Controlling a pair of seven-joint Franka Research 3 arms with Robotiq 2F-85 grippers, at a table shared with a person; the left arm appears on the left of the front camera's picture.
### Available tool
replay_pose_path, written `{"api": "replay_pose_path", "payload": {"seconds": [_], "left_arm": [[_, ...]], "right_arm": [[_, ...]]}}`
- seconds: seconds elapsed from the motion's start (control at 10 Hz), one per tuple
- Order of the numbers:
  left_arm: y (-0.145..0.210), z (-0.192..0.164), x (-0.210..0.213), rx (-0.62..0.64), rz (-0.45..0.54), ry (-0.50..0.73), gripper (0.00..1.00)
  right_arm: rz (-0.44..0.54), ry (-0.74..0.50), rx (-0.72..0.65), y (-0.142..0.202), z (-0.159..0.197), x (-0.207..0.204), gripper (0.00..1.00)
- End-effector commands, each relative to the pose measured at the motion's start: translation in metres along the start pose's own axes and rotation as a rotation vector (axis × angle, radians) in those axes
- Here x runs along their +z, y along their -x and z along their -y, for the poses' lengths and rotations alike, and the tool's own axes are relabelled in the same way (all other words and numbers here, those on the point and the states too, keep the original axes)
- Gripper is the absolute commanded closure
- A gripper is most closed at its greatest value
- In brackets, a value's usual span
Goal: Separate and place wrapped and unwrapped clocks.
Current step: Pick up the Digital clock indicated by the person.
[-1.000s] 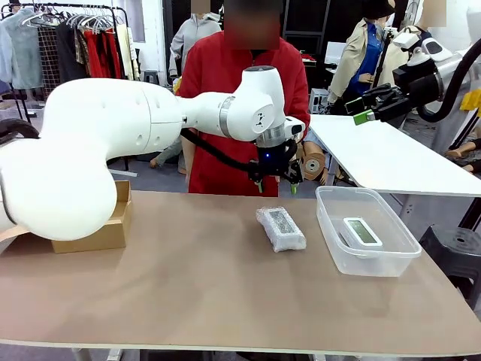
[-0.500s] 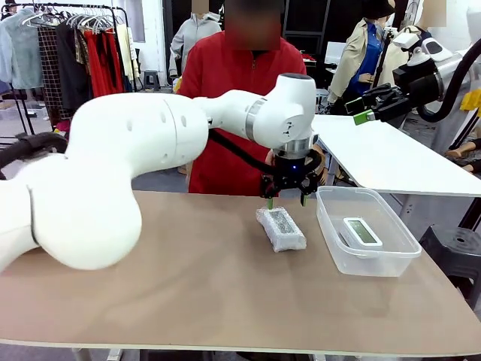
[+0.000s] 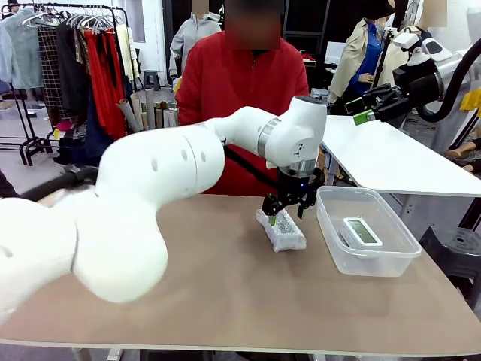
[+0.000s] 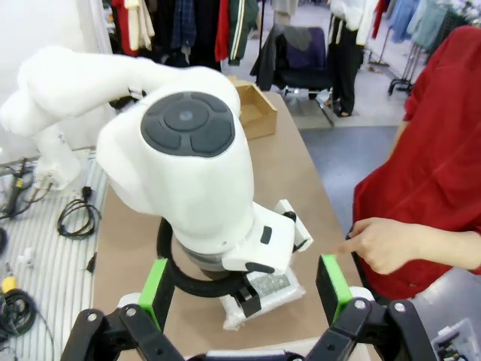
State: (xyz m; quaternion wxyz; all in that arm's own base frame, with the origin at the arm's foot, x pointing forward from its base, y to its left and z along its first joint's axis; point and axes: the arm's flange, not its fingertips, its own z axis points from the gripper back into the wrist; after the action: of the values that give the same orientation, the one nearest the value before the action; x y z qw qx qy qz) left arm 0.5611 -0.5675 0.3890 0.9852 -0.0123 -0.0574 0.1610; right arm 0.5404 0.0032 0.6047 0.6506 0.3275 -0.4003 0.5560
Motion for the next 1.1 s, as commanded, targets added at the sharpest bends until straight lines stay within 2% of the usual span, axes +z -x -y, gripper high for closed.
{"api": "replay_pose_path", "payload": {"seconds": [0.0, 0.2, 0.5, 1.0], "left_arm": [[-0.033, 0.058, 0.004, -0.043, 0.086, 0.017, 0.0], [-0.045, 0.062, -0.005, -0.11, 0.132, 0.032, 0.0], [-0.056, 0.063, -0.013, -0.114, 0.096, 0.038, 0.0], [-0.071, 0.066, -0.039, -0.188, 0.083, 0.067, 0.0]], "right_arm": [[0.003, -0.006, 0.018, -0.001, -0.001, 0.001, 0.0], [0.003, -0.006, 0.018, -0.001, -0.001, 0.001, 0.0], [0.003, -0.006, 0.018, -0.001, -0.001, 0.001, 0.0], [0.003, -0.006, 0.018, -0.001, -0.001, 0.001, 0.0]]}}
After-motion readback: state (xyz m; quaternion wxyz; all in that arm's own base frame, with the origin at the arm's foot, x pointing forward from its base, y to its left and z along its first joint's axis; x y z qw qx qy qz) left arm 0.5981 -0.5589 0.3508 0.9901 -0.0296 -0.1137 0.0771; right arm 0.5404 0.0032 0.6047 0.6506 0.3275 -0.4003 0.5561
